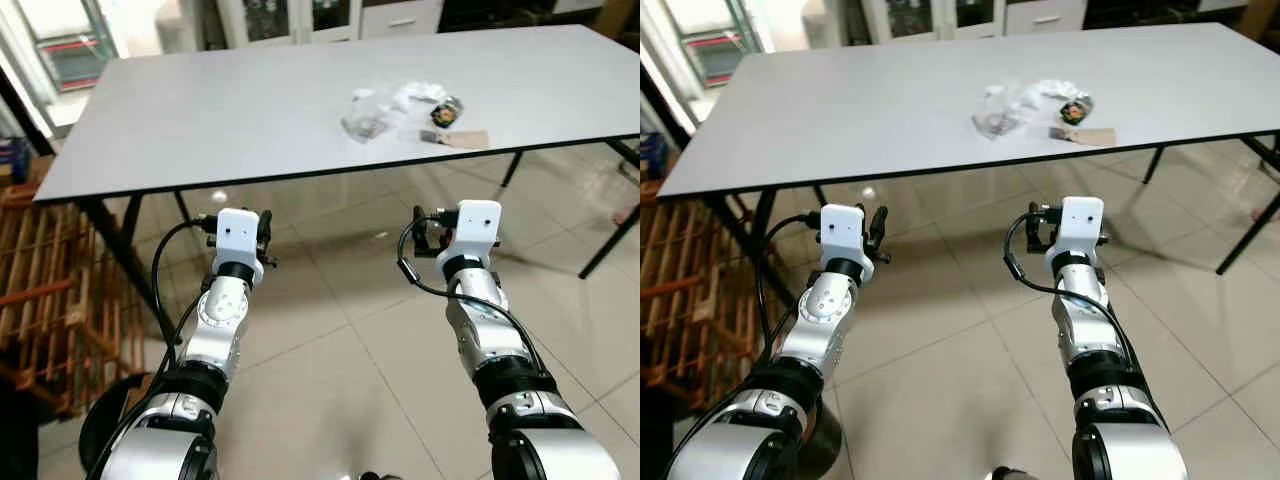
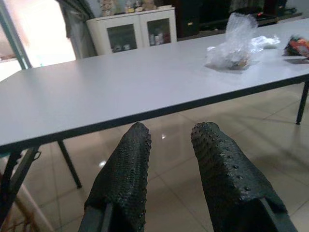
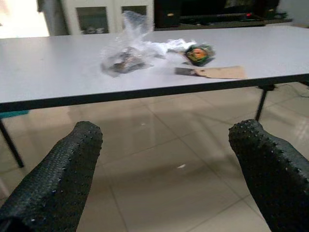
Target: Picking trash to rubbish bin
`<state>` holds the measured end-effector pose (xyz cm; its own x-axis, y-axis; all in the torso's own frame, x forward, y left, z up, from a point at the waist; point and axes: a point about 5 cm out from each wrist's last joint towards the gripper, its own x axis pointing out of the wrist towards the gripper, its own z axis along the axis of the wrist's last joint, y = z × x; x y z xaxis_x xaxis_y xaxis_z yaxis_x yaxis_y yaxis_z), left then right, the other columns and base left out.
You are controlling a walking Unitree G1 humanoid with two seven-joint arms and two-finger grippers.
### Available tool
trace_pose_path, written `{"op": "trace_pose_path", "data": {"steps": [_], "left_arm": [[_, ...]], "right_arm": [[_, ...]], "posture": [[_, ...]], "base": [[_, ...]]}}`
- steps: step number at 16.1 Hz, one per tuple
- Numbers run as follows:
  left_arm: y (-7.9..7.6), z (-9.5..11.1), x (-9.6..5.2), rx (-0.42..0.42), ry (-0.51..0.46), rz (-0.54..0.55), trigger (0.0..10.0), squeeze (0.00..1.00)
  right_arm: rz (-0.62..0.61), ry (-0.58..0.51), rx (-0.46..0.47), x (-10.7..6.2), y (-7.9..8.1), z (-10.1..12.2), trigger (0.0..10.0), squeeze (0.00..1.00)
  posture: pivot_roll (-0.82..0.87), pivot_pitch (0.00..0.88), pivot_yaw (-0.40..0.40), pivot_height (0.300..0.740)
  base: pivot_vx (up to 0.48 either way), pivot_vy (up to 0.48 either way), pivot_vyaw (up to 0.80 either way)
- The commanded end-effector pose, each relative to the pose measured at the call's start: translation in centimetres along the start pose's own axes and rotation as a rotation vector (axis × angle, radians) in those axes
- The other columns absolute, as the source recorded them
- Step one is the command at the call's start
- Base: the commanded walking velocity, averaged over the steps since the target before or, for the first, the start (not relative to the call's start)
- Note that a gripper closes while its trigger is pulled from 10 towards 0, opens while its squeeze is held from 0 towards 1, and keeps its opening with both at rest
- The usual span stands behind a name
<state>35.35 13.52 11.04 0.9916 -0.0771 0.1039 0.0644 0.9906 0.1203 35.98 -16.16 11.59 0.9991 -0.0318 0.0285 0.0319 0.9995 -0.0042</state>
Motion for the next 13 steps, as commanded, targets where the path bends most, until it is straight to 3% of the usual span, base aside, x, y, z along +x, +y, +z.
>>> {"op": "trace_pose_path", "data": {"steps": [1, 8, 13], "left_arm": [[0.12, -0.08, -0.06, -0.002, 0.006, -0.003, 10.0, 0.00], [-0.11, -0.15, 0.01, 0.025, 0.018, -0.013, 10.0, 0.00], [-0.17, -0.28, 0.01, 0.032, 0.027, -0.009, 10.0, 0.00]], "right_arm": [[0.012, 0.000, 0.003, -0.05, 0.08, 0.01, 10.0, 0.00], [0.026, -0.011, 0.001, -0.14, 0.25, 0.11, 10.0, 0.00], [0.044, -0.002, -0.024, -0.11, 0.42, 0.03, 10.0, 0.00]], "posture": [[-0.07, 0.052, 0.041, 0.740], [-0.07, 0.052, 0.043, 0.740], [-0.07, 0.047, 0.041, 0.740]], "base": [[0.000, 0.000, 0.00], [0.000, 0.000, 0.13], [0.000, -0.478, 0.00]]}}
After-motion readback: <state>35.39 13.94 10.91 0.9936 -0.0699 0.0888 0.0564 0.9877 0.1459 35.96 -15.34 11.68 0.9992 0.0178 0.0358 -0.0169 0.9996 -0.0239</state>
